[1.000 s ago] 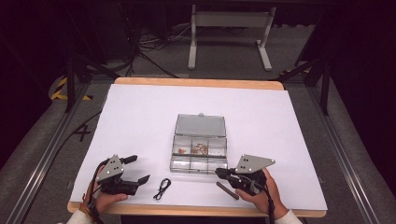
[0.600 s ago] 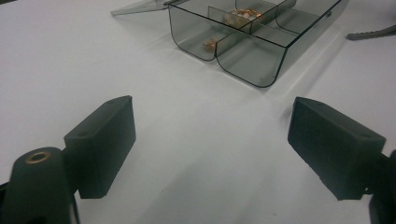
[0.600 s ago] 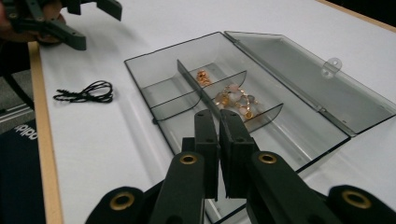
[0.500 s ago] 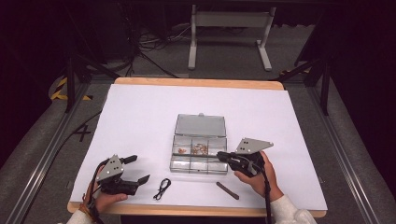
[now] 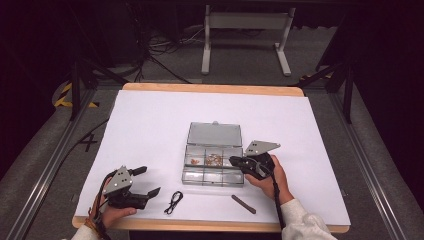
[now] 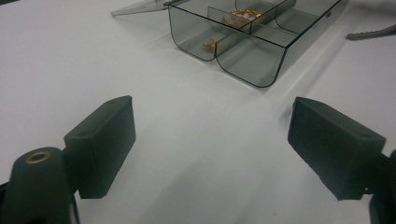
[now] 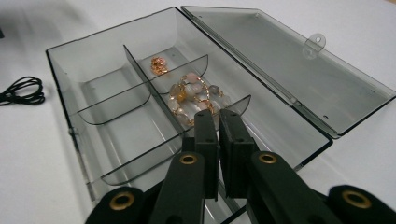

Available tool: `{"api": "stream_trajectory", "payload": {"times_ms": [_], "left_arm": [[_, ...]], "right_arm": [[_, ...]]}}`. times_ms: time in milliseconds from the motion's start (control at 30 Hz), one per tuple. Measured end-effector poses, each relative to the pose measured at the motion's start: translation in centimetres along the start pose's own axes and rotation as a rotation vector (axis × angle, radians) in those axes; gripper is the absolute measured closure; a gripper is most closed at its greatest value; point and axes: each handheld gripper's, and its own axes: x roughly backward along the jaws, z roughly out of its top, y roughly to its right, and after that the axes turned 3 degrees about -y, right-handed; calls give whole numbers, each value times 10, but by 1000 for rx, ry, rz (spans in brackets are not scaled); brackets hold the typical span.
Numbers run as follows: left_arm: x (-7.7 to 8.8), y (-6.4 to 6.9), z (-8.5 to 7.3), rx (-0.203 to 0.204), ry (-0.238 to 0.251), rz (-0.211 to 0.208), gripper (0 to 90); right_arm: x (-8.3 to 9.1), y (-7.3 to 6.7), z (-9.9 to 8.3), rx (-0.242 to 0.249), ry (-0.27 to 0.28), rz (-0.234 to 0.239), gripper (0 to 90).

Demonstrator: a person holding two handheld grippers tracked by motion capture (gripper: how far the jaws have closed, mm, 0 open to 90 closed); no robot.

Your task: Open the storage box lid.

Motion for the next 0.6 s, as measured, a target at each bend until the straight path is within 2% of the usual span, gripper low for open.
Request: {"api": "stream_trajectory", "payload": {"times_ms": [100, 200, 600], "left_arm": [[0, -1, 0, -11, 3, 4, 158], [1, -1, 0, 2, 6, -1, 158], [0, 0, 0, 3, 0, -4, 158]], "right_arm": [[-3, 1, 0, 0, -6, -5, 870], [-5, 1, -1, 1, -12, -5, 869], [-8, 1, -5, 7, -40, -21, 868]]}}
